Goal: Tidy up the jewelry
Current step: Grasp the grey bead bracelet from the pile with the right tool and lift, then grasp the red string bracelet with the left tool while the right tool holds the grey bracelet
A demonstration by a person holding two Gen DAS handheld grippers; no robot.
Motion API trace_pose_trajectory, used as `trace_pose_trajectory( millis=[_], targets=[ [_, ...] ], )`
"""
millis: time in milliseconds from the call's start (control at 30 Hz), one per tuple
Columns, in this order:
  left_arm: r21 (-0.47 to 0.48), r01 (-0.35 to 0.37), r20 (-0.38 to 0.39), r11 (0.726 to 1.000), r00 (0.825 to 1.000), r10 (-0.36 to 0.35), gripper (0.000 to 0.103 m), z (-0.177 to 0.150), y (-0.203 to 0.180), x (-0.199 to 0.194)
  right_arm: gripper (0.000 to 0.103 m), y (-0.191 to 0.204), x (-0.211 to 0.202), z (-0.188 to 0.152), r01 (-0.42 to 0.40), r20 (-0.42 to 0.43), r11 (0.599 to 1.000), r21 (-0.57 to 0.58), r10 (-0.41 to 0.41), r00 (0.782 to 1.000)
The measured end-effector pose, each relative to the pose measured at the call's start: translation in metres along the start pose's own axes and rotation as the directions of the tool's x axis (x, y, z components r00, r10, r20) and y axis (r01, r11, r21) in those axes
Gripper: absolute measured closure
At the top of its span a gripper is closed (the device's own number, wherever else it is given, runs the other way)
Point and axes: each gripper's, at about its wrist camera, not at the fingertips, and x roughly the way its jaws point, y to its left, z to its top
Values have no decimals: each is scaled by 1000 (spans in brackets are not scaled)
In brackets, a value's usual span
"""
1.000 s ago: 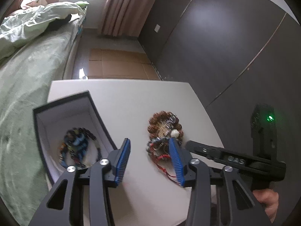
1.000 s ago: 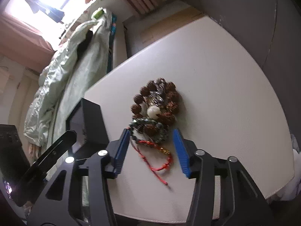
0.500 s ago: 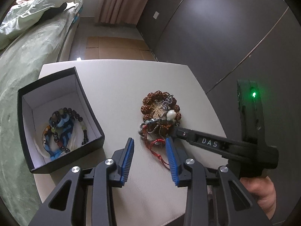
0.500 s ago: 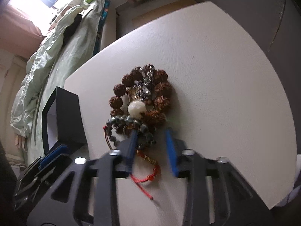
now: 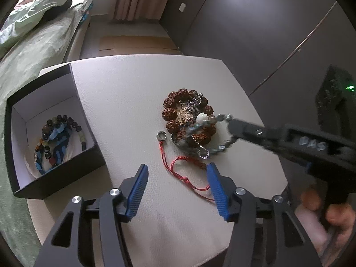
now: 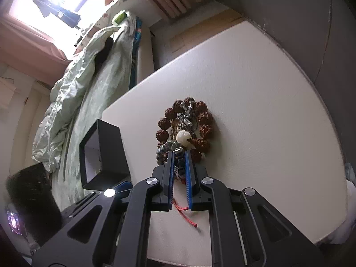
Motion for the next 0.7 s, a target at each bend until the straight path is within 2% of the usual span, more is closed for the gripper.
trace_pose_trajectory(
  millis=[367, 500, 567, 667, 700],
  targets=[
    [44, -74, -35, 996, 996, 76, 50, -8, -12, 32, 93, -8, -31, 1, -53, 73, 998, 18, 51, 996],
    [95, -128, -8, 987, 992, 130, 50, -13, -21, 38, 93, -12, -37, 1, -57, 88, 998, 24, 55, 995],
    [122, -165, -3, 979, 986, 166, 53, -15, -26, 40, 93, -15, -38, 1, -51, 86, 998, 26, 49, 995],
    [204, -266, 20, 942, 963, 268, 61, -24, -40, 44, 93, -15, -37, 2, -43, 86, 999, 27, 40, 996],
    [216, -280, 24, 935, 959, 282, 65, -25, -41, 45, 93, -15, -37, 1, -39, 86, 999, 27, 36, 996]
  ],
)
